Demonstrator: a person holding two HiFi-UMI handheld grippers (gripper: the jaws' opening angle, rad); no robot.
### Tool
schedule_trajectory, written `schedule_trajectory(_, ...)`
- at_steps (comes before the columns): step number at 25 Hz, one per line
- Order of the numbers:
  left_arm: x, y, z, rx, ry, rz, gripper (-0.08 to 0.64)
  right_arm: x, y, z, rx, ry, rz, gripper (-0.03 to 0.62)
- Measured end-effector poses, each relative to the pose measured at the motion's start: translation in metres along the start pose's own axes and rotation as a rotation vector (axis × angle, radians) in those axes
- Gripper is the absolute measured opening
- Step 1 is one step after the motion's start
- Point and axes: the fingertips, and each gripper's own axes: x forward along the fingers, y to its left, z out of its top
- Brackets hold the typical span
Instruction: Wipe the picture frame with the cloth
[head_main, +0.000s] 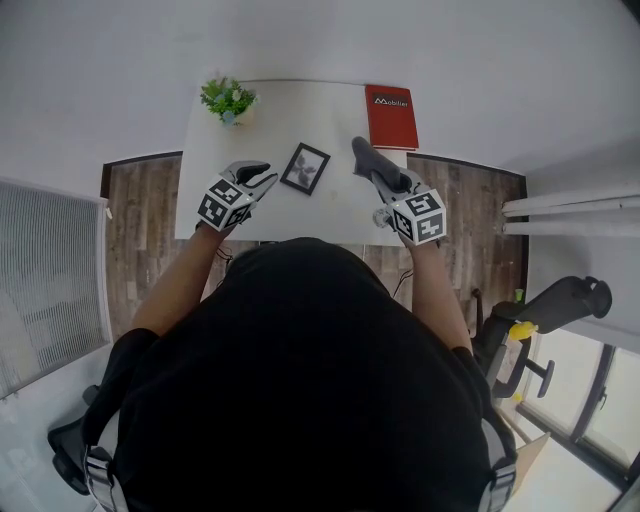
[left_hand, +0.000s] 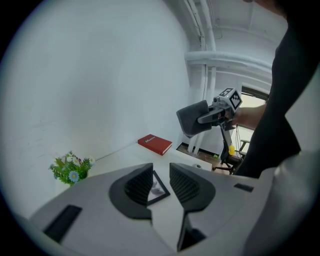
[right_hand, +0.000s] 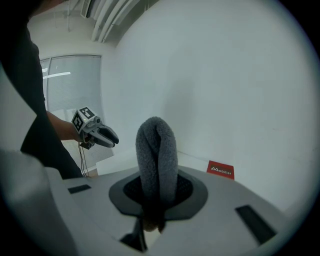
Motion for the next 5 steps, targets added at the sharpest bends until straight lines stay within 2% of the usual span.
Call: schedule_trajectory(5, -0.004, 0.0049, -0.0007, -0.001, -0.004, 0.009, 0.11, -0.0003, -0.0002, -0.0006, 0.008, 0.0, -0.004, 0.046)
